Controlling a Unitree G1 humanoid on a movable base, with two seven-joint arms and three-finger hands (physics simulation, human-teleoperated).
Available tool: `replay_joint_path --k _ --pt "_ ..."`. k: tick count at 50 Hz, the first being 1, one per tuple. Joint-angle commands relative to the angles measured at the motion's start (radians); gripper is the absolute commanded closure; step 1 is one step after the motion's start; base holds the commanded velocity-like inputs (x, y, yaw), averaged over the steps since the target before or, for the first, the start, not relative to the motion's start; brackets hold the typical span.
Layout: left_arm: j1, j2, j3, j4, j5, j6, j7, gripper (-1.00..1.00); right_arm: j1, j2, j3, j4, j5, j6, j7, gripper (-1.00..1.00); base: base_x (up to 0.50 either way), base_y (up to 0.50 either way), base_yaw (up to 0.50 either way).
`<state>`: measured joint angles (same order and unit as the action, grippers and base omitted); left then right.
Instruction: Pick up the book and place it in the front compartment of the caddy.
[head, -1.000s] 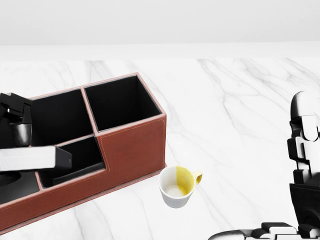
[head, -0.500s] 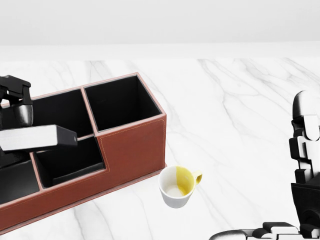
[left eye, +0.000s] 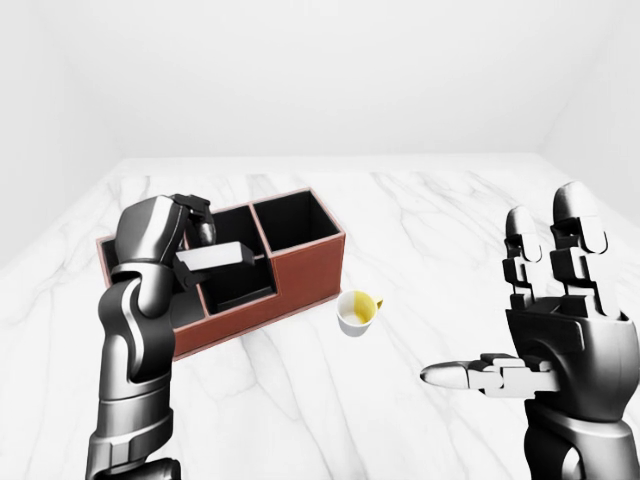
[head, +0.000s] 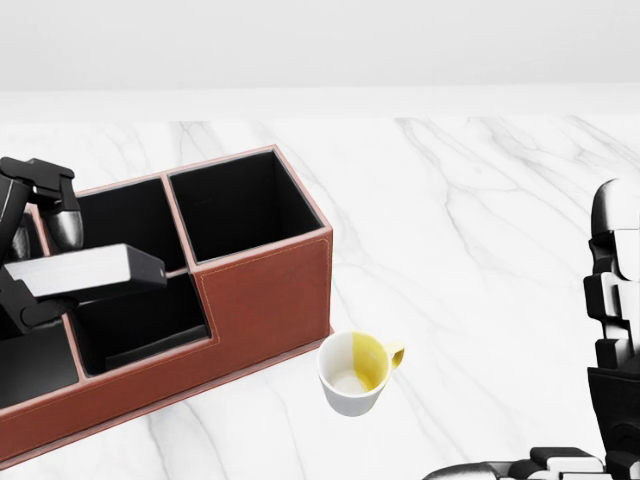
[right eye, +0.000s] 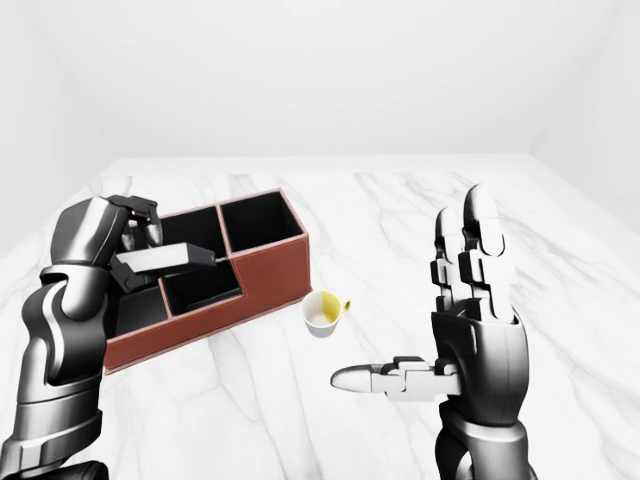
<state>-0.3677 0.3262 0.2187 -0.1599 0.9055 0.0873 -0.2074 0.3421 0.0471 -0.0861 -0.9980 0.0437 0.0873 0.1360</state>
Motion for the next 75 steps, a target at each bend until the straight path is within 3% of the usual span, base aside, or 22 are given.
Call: replay_joint_path --k 1,12,22,31,35,41,46,57,63,75 --pt "-0.022 0.005 0.002 0.013 0.025 0.000 0.072 0.92 0.001 -0.001 0.002 -0.001 -0.001 0.000 0.000 -1.00 0.00 0.00 0.00" --pt "-0.068 0.003 -0.016 0.002 0.077 0.000 0.097 0.93 -0.005 0.000 -0.005 0.009 0.002 0.000 0.002 -1.00 0.00 0.00 0.00" --pt "-0.117 -0.004 -0.035 0.098 0.067 0.000 0.190 0.93 -0.007 -0.002 0.001 0.008 -0.001 0.000 -0.002 -1.00 0.00 0.00 0.00" --pt "-0.123 -0.016 -0.051 0.135 0.075 0.000 0.217 0.93 -0.005 0.000 -0.001 0.005 -0.003 0.000 0.001 -1.00 0.00 0.00 0.00" --pt "-0.130 -0.005 -0.058 0.157 0.133 0.000 0.252 0.93 0.001 -0.001 -0.004 -0.014 0.003 0.000 0.003 -1.00 0.00 0.00 0.00" --pt "-0.136 -0.005 -0.057 0.211 0.138 0.000 0.298 0.93 0.001 0.002 -0.006 -0.008 0.002 0.000 0.007 -1.00 0.00 0.00 0.00" --pt "-0.146 0.000 -0.060 0.217 0.147 0.000 0.295 0.93 0.001 0.002 -0.004 -0.010 0.000 0.000 0.006 -1.00 0.00 0.00 0.00" --pt "-0.183 -0.003 -0.069 0.317 0.104 0.000 0.376 0.92 0.001 0.003 -0.010 -0.015 0.003 0.000 0.008 -1.00 0.00 0.00 0.00" --pt "-0.217 0.003 -0.057 0.385 0.034 0.000 0.428 0.92 0.006 0.002 0.005 -0.015 -0.007 0.000 0.005 -1.00 0.00 0.00 0.00" --pt "-0.239 0.001 -0.092 0.507 -0.009 0.000 0.504 0.93 0.002 0.001 -0.002 -0.014 0.000 0.000 0.006 -1.00 0.00 0.00 0.00"
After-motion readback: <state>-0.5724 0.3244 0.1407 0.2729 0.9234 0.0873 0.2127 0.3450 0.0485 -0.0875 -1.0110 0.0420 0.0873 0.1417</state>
